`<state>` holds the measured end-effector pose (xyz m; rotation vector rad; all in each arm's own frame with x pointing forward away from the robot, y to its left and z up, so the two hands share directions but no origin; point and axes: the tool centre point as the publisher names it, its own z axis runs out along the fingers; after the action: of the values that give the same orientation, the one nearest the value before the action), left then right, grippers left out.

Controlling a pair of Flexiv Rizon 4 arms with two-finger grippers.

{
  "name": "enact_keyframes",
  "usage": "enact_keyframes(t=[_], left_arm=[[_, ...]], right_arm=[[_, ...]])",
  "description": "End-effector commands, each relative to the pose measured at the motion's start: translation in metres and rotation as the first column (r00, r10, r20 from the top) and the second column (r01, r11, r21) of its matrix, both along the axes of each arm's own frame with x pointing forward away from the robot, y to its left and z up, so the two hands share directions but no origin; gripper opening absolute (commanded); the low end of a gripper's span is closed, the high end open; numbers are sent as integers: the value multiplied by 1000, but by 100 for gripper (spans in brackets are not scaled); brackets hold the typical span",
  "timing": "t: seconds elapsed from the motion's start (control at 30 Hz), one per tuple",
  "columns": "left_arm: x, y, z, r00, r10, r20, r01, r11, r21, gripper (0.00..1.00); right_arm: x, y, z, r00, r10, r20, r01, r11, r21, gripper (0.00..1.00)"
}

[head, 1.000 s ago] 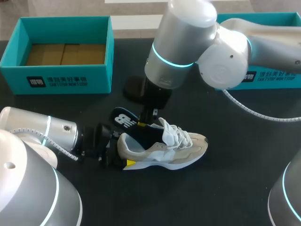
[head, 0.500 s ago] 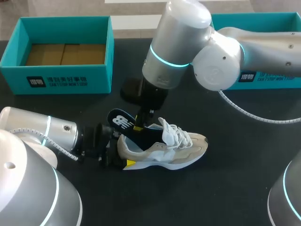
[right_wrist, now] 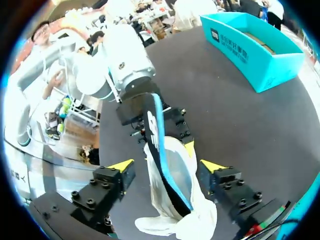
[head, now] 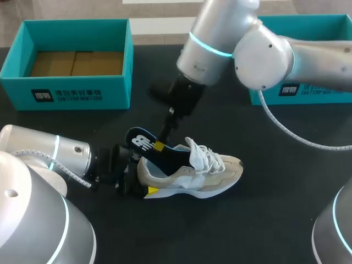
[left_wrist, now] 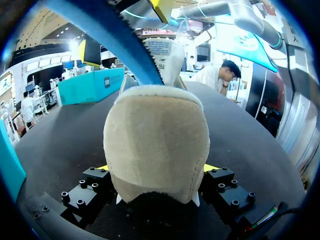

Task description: Take the shoe out of the shoebox, open the shoe tongue, remove and reinsert the insole, then place the shoe into the shoebox

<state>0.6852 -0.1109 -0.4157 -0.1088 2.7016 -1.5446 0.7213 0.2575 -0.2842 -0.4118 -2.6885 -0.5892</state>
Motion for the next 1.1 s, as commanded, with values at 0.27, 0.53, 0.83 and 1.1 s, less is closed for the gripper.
enact_keyframes(t=[0.27, 0.53, 0.83, 1.1], left_arm=[[-1, -2, -4, 1000, -1, 0, 1, 1000, 4, 0], [-1, -2, -4, 1000, -1, 0, 1, 1000, 4, 0], [-1, -2, -4, 1000, -1, 0, 1, 1000, 4, 0], [-1, -2, -4, 1000, -1, 0, 1, 1000, 4, 0]], right_arm=[[0, -4, -4, 1000, 2, -8, -2, 1000, 19, 100], [-6, 0, 3, 993, -27, -119, 72, 917, 391, 100], [-9, 9, -3, 986, 18, -164, 54, 904, 425, 100], [-13, 18, -17, 979, 51, -198, 37, 907, 420, 100]])
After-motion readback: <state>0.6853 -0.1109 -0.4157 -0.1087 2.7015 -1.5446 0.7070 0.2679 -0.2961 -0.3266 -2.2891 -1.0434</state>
